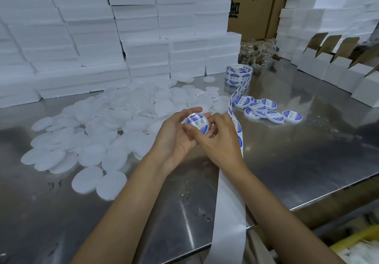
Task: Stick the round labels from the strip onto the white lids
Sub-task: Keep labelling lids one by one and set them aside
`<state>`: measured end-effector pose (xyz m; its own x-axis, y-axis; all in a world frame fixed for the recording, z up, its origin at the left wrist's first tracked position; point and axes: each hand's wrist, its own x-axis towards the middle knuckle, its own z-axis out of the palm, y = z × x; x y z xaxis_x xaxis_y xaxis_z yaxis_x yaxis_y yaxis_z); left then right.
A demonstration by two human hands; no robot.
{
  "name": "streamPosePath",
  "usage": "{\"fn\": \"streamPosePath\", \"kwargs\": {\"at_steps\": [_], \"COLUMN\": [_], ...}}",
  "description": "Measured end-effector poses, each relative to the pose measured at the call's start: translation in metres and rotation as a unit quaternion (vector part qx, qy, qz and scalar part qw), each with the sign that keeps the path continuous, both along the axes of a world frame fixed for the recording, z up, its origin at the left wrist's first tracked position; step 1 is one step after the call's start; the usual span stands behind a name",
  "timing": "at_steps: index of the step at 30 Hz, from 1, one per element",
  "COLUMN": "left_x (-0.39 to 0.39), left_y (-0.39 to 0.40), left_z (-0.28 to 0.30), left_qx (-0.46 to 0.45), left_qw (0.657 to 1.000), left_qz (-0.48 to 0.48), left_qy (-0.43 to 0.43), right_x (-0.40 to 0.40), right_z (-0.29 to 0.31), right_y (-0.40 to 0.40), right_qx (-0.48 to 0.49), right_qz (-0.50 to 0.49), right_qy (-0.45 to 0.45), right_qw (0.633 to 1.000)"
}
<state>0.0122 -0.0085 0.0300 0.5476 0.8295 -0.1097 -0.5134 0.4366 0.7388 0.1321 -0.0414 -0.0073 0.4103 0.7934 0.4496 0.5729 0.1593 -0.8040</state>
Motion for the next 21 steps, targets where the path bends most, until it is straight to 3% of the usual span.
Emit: {"fn": "streamPosePath", "kwargs": {"at_steps": [10,16,21], "left_x": [0.0000,0.0028,0.0045], "left_y": [-0.0026,-0.0064,-0.0060], "left_z": [0.0010,0.0043,0.0018], "left_qx": [-0.006,-0.002,0.008], "left_qw": [1.000,0.999,0.998], "left_qz": [-0.004,-0.001,0.005], "left_qy": [0.011,0.039,0.060], "right_x": [0.0078,0.0028,0.0090], "right_z": [-0.0031,-0.0026,-0.0046], "right_y": [0.0037,0.0035,0.0056], "right_qx": [0.076,0.036,0.050], "right_qz": [-0.024,-0.055,-0.037], "right_qy": [-0.012,-0.084,-0.066], "right_qw": [0.997,0.994,0.996]}}
